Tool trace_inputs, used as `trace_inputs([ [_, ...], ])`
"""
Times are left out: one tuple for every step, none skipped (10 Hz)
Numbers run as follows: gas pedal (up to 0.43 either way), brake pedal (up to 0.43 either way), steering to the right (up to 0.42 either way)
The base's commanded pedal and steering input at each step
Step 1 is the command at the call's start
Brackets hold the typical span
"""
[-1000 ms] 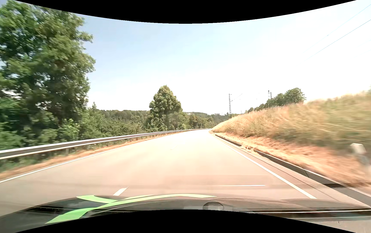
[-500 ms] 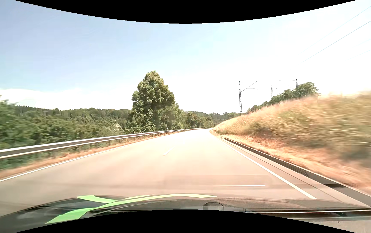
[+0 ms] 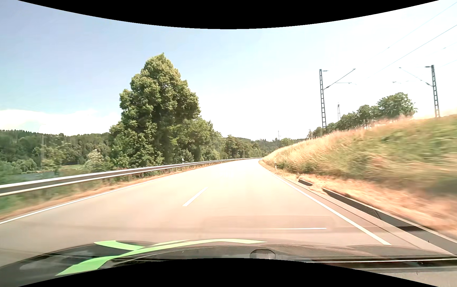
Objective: Follow the waypoints while adhering to traffic rules and regulations
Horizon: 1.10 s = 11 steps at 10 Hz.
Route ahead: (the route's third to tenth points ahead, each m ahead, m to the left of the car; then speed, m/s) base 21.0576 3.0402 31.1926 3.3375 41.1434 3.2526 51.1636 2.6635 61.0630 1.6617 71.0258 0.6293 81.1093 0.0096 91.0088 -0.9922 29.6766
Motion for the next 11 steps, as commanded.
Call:
trace_inputs([
  [0.220,0.000,0.003],
  [0.240,0.000,0.003],
  [0.260,0.000,0.003],
  [0.280,0.000,0.003],
  [0.287,0.000,0.003],
  [0.287,0.000,0.003],
  [0.287,0.000,0.002],
  [0.287,0.000,0.002],
  [0.248,0.000,0.003],
  [0.240,0.000,0.003],
  [0.228,0.000,0.002],
])
